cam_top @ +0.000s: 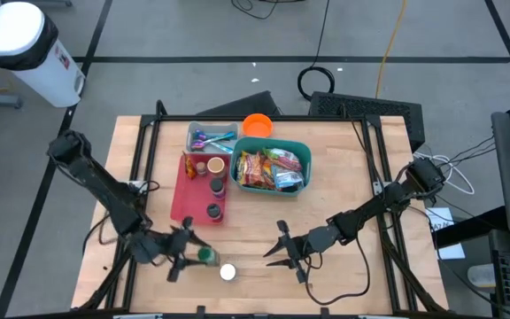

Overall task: Pick & Place Food Item
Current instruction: Put the green spice bottle into the red bin

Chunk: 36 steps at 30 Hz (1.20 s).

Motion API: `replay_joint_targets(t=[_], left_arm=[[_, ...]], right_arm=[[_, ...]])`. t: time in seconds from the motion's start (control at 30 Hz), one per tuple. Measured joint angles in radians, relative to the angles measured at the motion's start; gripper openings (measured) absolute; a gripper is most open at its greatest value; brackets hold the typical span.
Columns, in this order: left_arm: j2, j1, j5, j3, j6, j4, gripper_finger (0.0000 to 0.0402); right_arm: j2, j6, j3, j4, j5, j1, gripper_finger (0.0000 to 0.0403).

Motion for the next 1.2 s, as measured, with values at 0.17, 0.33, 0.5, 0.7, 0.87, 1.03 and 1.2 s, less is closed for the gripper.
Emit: replay_joint_targets(t=[0.17, 0.33, 0.5, 0.7, 0.87, 1.03, 1.2], left_arm=[[-0.222, -0.002, -0.085, 0.0, 0.001, -0.075, 0.0206], [-0.433, -0.001, -0.194, 0.0, 0.04, -0.179, 0.0206], [-0.589, 0.025, -0.336, 0.0, 0.01, -0.373, 0.0206], [-0.628, 0.113, -0.423, -0.008, -0.215, -0.638, 0.0206], [-0.6, 0.197, -0.421, -0.074, -0.337, -0.68, 0.0206], [-0.59, 0.279, -0.421, -0.161, -0.412, -0.679, 0.0206], [-0.59, 0.347, -0.402, -0.229, -0.492, -0.678, 0.0206]], right_arm=[[0.0, 0.0, 0.0, 0.0, 0.0, 0.0, 0.0112], [0.0, 0.0, 0.0, 0.0, 0.0, 0.0, 0.0112], [0.0, 0.0, 0.0, 0.0, 0.0, 0.0, 0.0112], [0.0, 0.0, 0.0, 0.0, 0.0, 0.0, 0.0112], [0.0, 0.0, 0.0, 0.0, 0.0, 0.0, 0.0112], [0.0, 0.0, 0.0, 0.0, 0.0, 0.0, 0.0112], [0.0, 0.0, 0.0, 0.0, 0.0, 0.0, 0.0112]])
